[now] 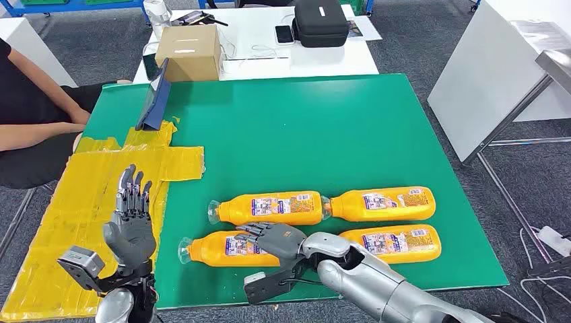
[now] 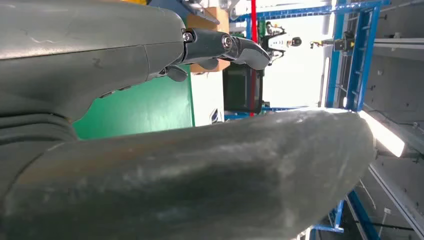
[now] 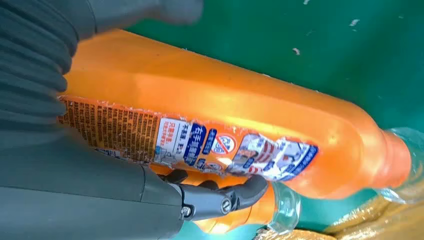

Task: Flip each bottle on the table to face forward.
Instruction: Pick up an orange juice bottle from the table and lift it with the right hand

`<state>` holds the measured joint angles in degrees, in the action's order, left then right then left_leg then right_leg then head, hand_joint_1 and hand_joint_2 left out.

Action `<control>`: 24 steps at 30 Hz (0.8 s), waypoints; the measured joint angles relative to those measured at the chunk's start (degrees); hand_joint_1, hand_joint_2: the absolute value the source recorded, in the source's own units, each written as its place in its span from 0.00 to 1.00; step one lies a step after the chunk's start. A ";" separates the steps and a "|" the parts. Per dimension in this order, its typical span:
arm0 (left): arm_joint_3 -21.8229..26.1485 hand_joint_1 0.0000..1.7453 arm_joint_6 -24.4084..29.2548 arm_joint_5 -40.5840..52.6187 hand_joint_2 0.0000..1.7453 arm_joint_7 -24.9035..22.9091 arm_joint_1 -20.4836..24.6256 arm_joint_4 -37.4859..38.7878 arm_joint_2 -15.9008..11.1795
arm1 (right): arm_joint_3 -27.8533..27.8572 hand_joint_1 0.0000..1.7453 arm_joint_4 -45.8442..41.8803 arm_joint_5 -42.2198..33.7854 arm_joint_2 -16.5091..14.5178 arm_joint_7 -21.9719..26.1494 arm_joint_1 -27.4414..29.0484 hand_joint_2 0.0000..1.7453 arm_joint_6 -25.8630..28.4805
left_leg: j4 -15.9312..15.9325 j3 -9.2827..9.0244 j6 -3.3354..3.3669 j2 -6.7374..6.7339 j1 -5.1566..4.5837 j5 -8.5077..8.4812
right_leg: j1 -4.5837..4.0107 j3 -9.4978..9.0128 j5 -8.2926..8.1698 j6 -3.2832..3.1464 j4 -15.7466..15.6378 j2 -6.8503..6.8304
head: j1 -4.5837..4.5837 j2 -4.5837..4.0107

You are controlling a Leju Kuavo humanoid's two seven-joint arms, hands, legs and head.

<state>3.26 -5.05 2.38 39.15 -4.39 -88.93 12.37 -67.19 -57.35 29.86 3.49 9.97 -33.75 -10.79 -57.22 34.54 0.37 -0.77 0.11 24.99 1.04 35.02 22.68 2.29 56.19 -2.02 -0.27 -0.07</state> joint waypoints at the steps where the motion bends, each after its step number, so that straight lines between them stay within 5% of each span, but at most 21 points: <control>1: 0.00 0.00 -0.05 -0.10 0.00 -0.02 0.05 0.06 0.00 | -0.35 1.00 0.23 0.11 -0.08 -0.07 -0.17 1.00 0.00 | 0.00 -0.01 0.00 0.00 0.00 0.00 | 0.00 -0.01 0.00 0.00 0.00 0.00 | 0.00 0.00; 17: 0.00 0.00 -0.50 -1.98 0.00 -1.23 0.71 0.65 0.02 | -7.31 1.00 9.19 5.71 -4.57 -2.38 -2.61 1.00 3.97 | 0.06 -1.39 -0.27 -1.16 0.12 0.58 | -0.06 -0.92 0.09 -0.12 -0.04 1.18 | 0.00 0.00; 24: 1.12 0.00 -0.15 -5.31 0.00 -1.48 0.18 0.34 -0.10 | -5.92 1.00 13.00 1.00 -7.50 -2.50 -1.76 1.00 6.90 | 0.09 -1.76 -0.30 -1.37 0.22 0.71 | -0.13 -1.33 0.16 -0.24 -0.03 1.37 | 0.03 0.00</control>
<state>4.37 -5.20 -2.93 37.67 -4.21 -88.59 12.27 -73.11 -44.35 30.86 -4.02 7.46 -35.52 -3.88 -57.13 32.78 0.06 -2.14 0.33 25.70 0.92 33.70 22.85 2.05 56.17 -0.65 -0.25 -0.07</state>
